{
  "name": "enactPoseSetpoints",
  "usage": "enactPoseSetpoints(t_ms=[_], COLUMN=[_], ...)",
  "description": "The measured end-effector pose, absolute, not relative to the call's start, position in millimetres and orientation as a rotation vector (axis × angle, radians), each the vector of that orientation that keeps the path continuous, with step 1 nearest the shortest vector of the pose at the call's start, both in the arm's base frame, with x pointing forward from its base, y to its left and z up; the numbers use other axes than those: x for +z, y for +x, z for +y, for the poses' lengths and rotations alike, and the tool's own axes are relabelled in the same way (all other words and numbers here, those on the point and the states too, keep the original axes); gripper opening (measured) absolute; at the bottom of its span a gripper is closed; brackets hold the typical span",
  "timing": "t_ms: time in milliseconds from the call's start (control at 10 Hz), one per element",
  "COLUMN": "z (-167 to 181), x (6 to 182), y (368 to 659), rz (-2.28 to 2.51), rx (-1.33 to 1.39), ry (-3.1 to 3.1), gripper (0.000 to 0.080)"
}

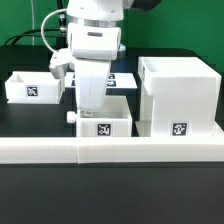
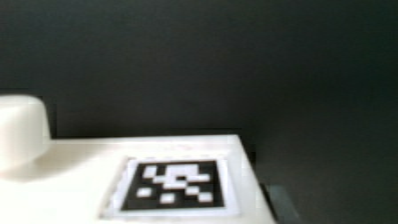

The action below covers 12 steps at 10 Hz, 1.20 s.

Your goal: Assemble drawer

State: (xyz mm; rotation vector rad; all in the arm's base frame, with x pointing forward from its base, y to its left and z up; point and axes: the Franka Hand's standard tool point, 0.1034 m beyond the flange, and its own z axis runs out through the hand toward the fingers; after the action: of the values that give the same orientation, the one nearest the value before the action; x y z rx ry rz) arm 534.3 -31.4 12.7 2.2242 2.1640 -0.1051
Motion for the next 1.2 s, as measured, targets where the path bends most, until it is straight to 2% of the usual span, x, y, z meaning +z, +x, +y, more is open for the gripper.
enactPoseSetpoints(t_ms=[200, 1200], z=[-21, -17], x=[15.8, 15.2], y=[542, 553], rz=[2.149, 2.132], rx=[-0.091, -0.068], ry=[2.237, 2.244], gripper=[0.0042, 0.0042])
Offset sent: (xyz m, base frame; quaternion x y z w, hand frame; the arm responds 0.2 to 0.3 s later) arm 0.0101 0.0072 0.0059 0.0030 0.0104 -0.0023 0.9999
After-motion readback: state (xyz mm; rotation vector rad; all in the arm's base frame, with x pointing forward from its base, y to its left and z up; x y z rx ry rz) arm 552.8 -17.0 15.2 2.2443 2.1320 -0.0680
